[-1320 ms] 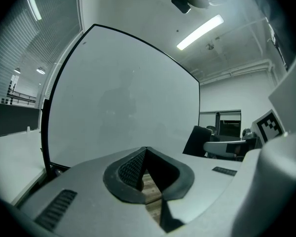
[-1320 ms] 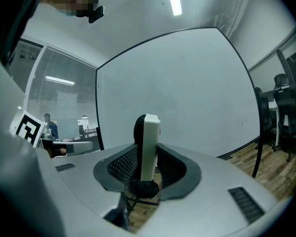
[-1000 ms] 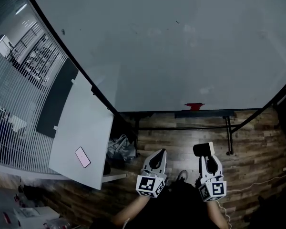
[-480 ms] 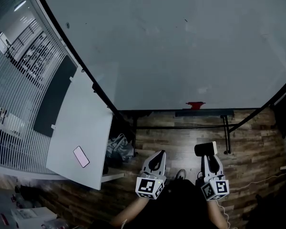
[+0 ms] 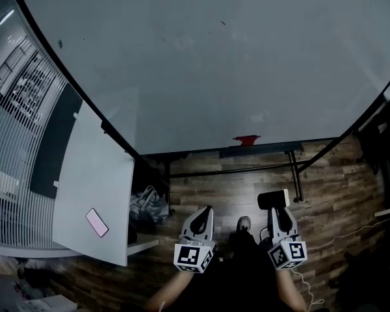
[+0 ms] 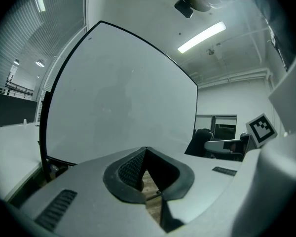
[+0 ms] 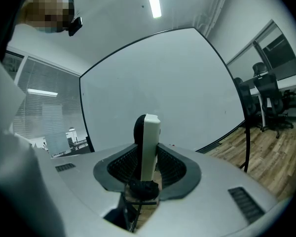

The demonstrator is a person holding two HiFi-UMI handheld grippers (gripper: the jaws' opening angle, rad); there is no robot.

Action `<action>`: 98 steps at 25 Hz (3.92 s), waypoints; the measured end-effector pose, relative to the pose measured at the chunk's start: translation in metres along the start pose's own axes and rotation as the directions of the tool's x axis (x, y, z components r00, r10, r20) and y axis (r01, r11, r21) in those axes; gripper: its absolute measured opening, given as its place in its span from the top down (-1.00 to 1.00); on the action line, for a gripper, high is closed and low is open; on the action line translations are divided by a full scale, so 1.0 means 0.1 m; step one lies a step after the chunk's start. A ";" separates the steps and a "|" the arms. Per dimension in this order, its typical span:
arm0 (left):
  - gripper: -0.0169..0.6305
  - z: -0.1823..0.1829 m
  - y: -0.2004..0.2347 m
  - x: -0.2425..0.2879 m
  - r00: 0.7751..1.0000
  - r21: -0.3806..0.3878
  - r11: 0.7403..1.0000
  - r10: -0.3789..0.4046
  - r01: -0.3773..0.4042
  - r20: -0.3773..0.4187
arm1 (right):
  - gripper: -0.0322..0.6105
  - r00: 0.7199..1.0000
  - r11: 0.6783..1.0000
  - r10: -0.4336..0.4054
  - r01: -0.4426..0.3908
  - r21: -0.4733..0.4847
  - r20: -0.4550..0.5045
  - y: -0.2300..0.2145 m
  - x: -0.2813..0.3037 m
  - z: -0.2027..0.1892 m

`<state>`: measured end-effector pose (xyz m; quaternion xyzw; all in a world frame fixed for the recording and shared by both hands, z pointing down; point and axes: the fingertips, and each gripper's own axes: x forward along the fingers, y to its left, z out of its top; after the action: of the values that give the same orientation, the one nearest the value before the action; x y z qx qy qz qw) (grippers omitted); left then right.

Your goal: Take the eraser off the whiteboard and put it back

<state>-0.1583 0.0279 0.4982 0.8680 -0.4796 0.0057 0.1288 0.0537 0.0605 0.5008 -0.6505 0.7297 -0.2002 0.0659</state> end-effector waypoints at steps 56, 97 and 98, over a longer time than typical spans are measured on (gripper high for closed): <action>0.95 -0.03 -1.24 2.29 0.998 0.113 0.993 0.038 -0.032 -0.057 | 0.50 0.985 0.800 0.003 0.102 0.591 -0.174 -2.98 2.14 -0.39; 0.95 -0.03 -1.18 2.57 0.996 0.074 0.997 0.041 -0.035 -0.078 | 0.37 0.976 0.569 -0.018 0.188 0.800 -0.217 -3.06 2.50 -0.89; 0.95 -0.04 -1.18 2.57 0.996 0.073 0.997 0.041 -0.035 -0.077 | 0.37 0.977 0.574 -0.017 0.185 0.798 -0.214 -3.07 2.50 -0.88</action>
<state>0.0789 -0.1249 0.5102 0.8618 -0.4901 0.0595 0.1162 0.2692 -0.1877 0.7382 -0.5673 0.5209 -0.5742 0.2776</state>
